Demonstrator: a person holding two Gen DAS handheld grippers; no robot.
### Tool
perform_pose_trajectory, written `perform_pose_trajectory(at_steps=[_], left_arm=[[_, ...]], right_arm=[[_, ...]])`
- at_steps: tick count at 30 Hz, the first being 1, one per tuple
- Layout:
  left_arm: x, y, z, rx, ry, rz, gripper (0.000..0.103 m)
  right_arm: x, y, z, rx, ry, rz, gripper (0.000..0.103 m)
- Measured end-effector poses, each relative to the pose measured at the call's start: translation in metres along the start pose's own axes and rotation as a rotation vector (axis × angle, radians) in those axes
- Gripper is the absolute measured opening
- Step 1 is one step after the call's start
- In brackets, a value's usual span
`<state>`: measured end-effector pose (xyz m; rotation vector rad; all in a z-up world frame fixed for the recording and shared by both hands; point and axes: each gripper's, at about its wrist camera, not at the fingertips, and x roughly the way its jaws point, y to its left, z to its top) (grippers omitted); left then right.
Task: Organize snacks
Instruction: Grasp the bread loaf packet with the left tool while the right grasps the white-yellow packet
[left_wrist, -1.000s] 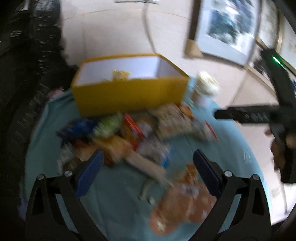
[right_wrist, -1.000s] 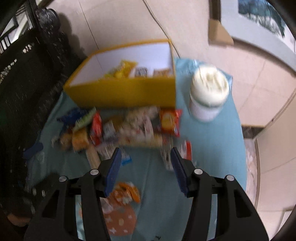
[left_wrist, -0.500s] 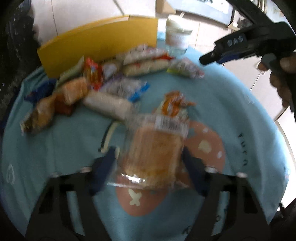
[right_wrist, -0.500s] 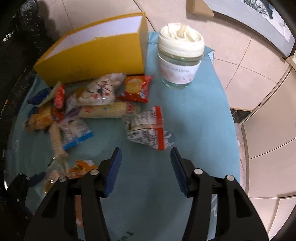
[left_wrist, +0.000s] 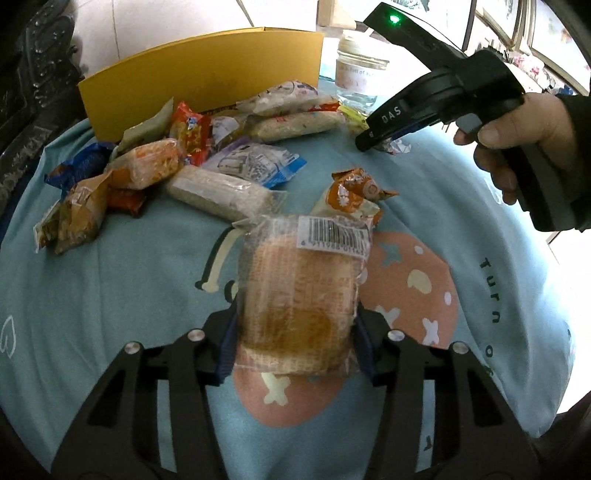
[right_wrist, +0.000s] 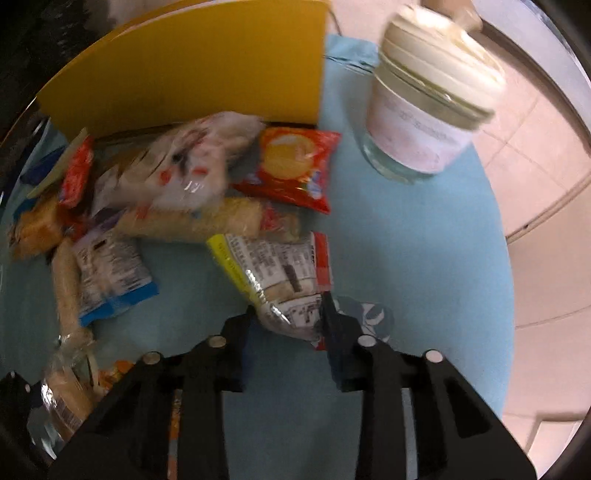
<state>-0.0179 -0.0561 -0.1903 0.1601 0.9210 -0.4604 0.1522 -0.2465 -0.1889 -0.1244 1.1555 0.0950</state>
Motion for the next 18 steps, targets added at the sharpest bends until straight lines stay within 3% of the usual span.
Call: perform_pose_trajectory(at_steps=[9, 18], left_arm=[[-0.032, 0.010, 0.006, -0.044, -0.091, -0.024, 0.050], [-0.089, 0.025, 0.039, -0.089, -0.216, -0.017, 0.050]], right_arm=[[-0.038, -0.006, -0.021, 0.036, -0.088, 0.099, 0.026], [-0.089, 0.006, -0.028, 0.015, -0.168, 0.152, 0.026]])
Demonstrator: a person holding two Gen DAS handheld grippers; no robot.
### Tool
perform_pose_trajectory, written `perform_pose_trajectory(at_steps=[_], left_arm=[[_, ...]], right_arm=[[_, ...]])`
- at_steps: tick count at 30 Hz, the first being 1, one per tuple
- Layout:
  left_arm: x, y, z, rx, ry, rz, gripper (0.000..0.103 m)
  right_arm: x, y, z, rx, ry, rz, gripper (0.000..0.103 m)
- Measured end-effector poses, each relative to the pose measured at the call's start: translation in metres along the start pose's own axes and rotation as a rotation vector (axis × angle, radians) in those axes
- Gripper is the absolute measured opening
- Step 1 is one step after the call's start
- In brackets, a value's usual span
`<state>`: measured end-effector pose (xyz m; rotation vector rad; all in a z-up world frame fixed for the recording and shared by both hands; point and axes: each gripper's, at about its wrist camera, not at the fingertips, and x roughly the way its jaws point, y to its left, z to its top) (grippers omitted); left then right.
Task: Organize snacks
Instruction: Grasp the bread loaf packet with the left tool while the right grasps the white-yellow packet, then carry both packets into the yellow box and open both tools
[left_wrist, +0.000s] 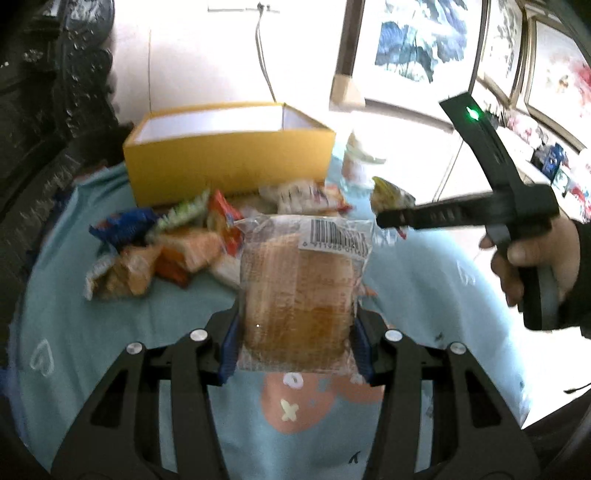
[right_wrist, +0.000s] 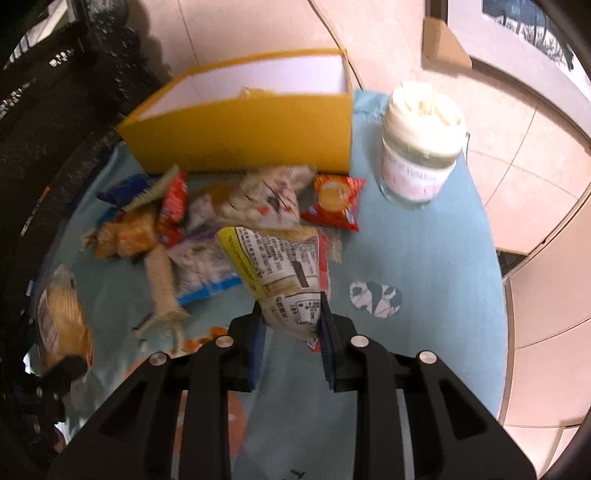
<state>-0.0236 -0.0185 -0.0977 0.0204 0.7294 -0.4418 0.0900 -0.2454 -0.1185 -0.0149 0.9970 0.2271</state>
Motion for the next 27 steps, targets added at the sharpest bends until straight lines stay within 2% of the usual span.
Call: perform_pose_trajectory(at_steps=[8, 15, 23, 27], left_arm=[[-0.022, 0.012, 0.067, -0.053, -0.102, 0.050, 0.050], [-0.034, 0.034, 0.138, -0.102, -0.181, 0.110, 0.050], [-0.026, 0.058, 0.212, -0.134, -0.230, 0.150, 0.050], [-0.011, 0.066, 0.242, -0.112, -0.233, 0.169, 0.050]], right_arm=[[-0.059, 0.021, 0.034, -0.015, -0.116, 0.043, 0.026], [-0.107, 0.038, 0.085, -0.044, -0.229, 0.078, 0.026], [-0.121, 0.041, 0.149, -0.064, -0.295, 0.069, 0.026], [-0.119, 0.037, 0.182, -0.065, -0.308, 0.070, 0.026]])
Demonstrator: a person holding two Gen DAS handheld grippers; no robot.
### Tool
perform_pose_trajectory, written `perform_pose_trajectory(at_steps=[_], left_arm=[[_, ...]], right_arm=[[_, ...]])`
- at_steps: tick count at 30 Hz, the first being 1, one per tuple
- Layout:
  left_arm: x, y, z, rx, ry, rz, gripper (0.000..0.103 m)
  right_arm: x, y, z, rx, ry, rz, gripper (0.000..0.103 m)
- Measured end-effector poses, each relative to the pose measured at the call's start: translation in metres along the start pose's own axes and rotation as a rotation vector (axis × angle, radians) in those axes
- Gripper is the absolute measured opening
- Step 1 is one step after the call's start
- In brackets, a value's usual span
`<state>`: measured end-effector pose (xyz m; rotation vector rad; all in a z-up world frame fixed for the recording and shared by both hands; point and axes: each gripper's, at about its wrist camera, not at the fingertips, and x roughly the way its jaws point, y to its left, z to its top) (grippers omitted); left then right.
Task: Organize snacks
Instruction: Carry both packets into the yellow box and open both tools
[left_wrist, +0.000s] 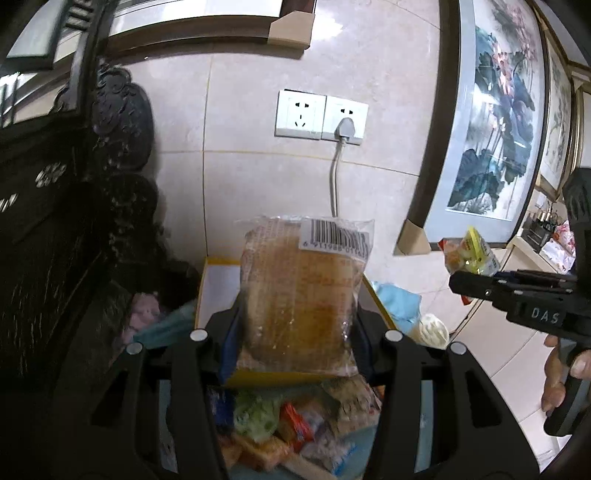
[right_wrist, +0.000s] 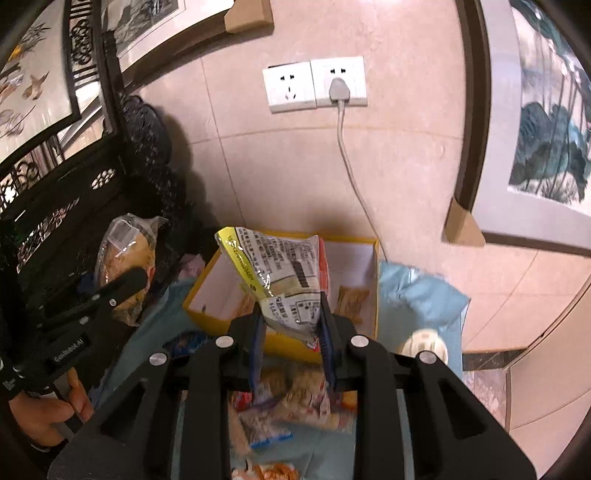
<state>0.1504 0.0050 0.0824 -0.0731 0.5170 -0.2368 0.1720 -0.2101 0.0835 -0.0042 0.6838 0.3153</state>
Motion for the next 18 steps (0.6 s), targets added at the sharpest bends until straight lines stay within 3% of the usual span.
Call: perform_pose_trajectory(at_steps=[6, 7, 8, 9, 11, 15, 18], left_arm=[[0.043, 0.004, 0.034, 0.036, -0.002, 0.038, 0.051], [0.056, 0.006, 0.039, 0.034, 0.014, 0.054, 0.057], [0.071, 0.010, 0.044, 0.022, 0.049, 0.069, 0.086], [0.082, 0.013, 0.046, 0.009, 0.080, 0.095, 0.098], [0.097, 0.020, 0.047, -0.008, 0.113, 0.128, 0.101], [0.098, 0.032, 0.031, 0.008, 0.119, 0.153, 0.101], [0.092, 0.047, 0.011, -0.035, 0.133, 0.181, 0.101]], right_arm=[[0.036, -0.009, 0.039, 0.016, -0.003, 0.004, 0.026], [0.046, -0.011, 0.046, 0.024, 0.004, 0.015, 0.028], [0.060, -0.014, 0.052, 0.034, 0.030, 0.020, 0.029], [0.075, -0.018, 0.056, 0.047, 0.070, 0.009, 0.036], [0.093, -0.024, 0.056, 0.063, 0.120, -0.043, 0.051], [0.097, -0.032, 0.038, 0.063, 0.128, -0.038, 0.052], [0.097, -0.041, 0.020, 0.102, 0.154, -0.036, 0.052]])
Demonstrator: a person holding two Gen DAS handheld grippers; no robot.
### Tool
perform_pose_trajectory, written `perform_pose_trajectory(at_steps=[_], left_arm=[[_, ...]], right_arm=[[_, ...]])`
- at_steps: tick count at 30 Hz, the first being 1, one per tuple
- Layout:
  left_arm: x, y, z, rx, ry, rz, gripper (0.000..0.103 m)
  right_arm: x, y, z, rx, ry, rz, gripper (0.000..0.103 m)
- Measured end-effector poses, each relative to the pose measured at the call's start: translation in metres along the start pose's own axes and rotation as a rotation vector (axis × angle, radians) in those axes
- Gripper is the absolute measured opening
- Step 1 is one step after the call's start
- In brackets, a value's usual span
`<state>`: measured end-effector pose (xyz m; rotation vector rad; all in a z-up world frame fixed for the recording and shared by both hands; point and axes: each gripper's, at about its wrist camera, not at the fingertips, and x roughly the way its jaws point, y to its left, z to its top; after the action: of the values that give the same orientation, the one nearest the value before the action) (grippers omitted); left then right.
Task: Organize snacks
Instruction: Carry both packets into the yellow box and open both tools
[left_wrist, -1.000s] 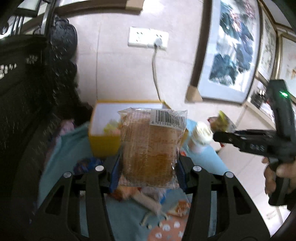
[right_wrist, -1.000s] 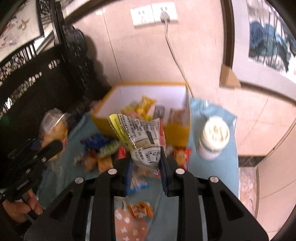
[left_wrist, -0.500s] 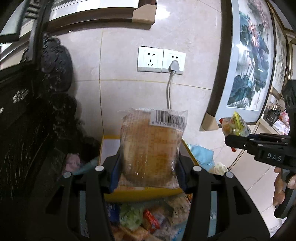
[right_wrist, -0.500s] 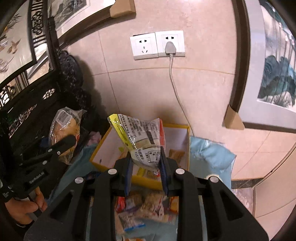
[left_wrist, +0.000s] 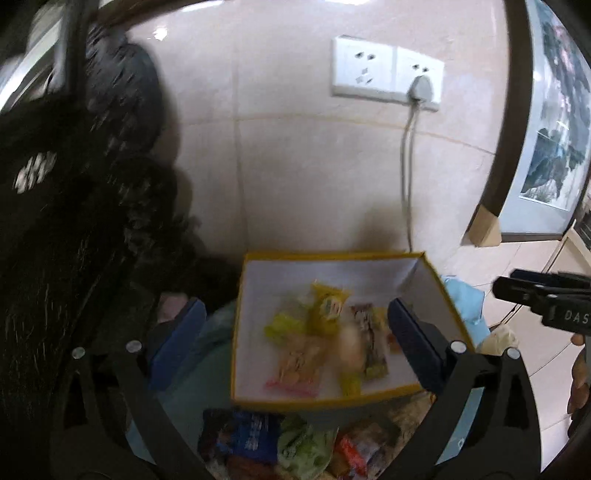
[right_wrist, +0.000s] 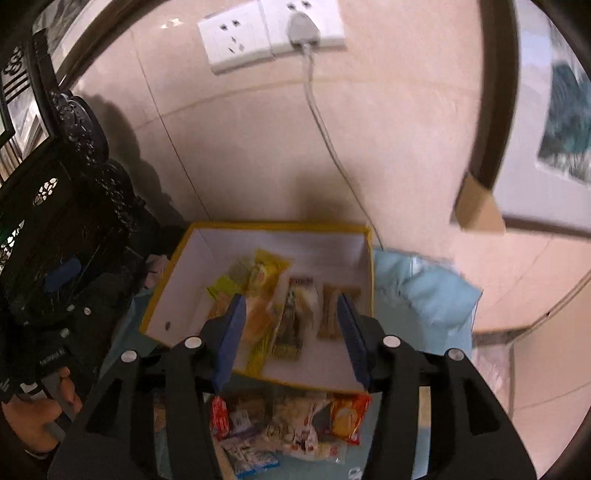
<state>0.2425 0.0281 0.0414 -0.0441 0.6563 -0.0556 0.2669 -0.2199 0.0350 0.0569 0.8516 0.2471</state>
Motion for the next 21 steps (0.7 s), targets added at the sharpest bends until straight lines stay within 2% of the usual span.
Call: perform_pose_trajectory(at_steps=[6, 11, 16, 19, 21], left_arm=[[-0.015, 0.031, -0.066, -0.090, 0.040, 0.052, 0.101], [-0.018, 0.051, -0.136, -0.133, 0.146, 0.082, 0.100], [-0.015, 0.053, -0.198, -0.087, 0.243, 0.107, 0.101], [-0.007, 0.053, -0.221, -0.063, 0.285, 0.116, 0.100], [-0.006, 0.056, -0.230, -0.068, 0.286, 0.109, 0.100]], right_arm=[[-0.004, 0.001, -0.056, 0.012, 0.046, 0.006, 0.052], [0.000, 0.000, -0.107, 0.037, 0.102, 0.008, 0.052], [0.014, -0.002, -0.156, 0.049, 0.173, -0.025, 0.052], [0.023, -0.003, -0.177, 0.053, 0.209, -0.043, 0.052], [0.029, -0.001, -0.184, 0.039, 0.225, -0.056, 0.052]])
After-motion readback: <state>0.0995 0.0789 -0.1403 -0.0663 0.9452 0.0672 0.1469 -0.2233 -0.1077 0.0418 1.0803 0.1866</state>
